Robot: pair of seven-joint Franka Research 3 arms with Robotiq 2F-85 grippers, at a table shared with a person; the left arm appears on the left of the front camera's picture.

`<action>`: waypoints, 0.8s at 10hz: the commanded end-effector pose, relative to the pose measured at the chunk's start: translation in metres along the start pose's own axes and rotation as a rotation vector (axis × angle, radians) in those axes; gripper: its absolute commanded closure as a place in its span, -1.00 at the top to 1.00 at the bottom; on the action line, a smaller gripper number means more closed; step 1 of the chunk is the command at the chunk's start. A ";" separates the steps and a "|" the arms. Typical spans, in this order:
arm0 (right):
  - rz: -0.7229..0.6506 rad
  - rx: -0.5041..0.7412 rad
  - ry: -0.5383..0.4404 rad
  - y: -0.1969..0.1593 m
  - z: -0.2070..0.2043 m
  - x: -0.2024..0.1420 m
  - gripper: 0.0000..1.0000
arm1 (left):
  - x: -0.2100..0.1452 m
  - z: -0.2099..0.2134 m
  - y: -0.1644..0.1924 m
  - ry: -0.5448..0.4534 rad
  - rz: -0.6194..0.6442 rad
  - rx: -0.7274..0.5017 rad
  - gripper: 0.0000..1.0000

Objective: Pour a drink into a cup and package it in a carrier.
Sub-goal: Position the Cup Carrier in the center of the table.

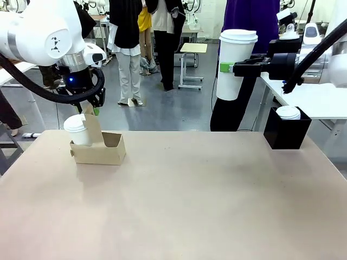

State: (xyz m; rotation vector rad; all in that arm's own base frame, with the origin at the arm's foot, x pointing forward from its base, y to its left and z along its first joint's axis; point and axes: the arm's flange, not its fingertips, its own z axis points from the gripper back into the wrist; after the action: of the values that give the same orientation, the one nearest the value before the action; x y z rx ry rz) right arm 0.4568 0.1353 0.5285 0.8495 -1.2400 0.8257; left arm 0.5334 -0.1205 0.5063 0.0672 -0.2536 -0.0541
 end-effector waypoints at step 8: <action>0.006 -0.015 0.003 0.002 0.000 0.002 0.61 | 0.002 -0.004 0.003 -0.004 0.032 0.000 -1.00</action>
State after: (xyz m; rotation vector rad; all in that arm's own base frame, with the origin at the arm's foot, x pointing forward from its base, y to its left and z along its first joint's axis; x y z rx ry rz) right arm 0.4568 0.1353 0.5285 0.8494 -1.2400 0.8257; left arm 0.5333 -0.1178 0.5012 0.0740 -0.2087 -0.0437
